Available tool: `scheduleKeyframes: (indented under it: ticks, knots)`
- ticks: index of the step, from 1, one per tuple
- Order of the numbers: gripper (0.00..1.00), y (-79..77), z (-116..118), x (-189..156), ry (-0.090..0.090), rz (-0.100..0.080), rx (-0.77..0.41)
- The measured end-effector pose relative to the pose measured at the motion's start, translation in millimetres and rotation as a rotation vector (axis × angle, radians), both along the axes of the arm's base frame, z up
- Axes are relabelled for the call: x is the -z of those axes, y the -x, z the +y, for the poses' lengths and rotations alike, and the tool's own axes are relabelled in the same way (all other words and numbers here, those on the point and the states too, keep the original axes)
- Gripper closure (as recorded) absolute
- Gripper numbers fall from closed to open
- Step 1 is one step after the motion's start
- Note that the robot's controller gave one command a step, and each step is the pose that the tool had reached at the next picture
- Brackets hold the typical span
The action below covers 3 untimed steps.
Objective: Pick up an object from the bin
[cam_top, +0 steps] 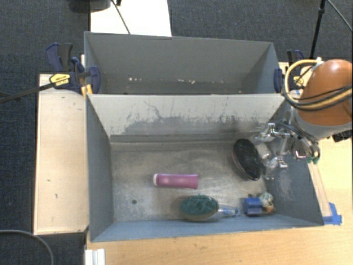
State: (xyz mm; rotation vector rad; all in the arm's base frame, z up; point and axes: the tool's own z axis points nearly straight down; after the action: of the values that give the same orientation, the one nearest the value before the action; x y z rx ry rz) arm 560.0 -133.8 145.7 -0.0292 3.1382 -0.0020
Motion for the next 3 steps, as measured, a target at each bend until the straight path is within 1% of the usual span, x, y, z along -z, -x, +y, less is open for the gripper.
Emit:
scheduleKeyframes:
  ticks: [1, 2, 3]
  knots:
    - [0.0, -15.1, 48.4, 74.9, 0.0, -0.009, 0.075]
    - [0.0, -25.4, 29.6, 73.4, -0.004, -0.002, 0.053]
    - [1.0, -26.0, 30.4, 72.1, -0.004, -0.005, 0.051]
